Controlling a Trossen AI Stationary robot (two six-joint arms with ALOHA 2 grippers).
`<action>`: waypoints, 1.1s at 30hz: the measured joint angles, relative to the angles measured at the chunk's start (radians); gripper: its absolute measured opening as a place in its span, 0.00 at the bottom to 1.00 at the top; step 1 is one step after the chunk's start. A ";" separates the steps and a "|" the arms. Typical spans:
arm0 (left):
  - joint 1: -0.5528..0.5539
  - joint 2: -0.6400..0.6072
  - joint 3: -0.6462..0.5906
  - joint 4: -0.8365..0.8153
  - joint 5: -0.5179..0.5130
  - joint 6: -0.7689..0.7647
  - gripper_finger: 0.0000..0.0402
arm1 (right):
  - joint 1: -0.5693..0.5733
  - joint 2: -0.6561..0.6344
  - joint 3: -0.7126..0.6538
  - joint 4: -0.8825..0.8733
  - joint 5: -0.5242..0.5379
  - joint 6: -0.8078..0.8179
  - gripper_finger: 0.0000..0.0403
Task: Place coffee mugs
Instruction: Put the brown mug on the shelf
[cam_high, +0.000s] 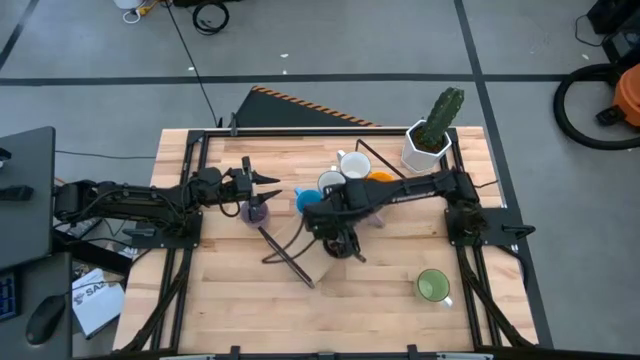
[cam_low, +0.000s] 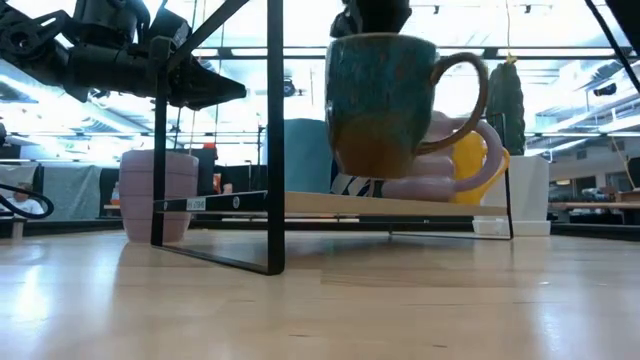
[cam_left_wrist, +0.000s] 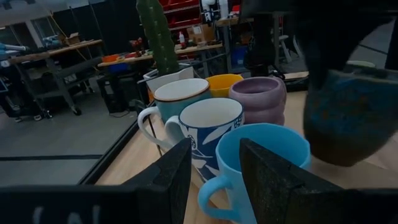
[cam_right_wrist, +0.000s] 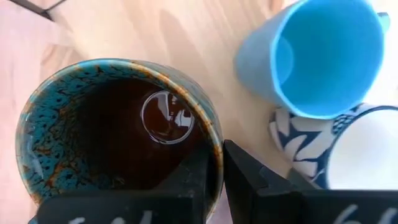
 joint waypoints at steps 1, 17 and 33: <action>0.000 0.000 0.000 0.000 0.000 0.000 0.35 | -0.011 0.000 -0.003 0.006 -0.001 -0.011 0.10; 0.000 0.000 0.000 -0.016 0.000 -0.001 0.35 | -0.119 -0.003 -0.084 0.046 -0.042 -0.076 0.11; 0.000 0.000 0.000 -0.015 0.000 -0.001 0.35 | -0.149 -0.007 -0.086 0.010 0.005 -0.030 0.32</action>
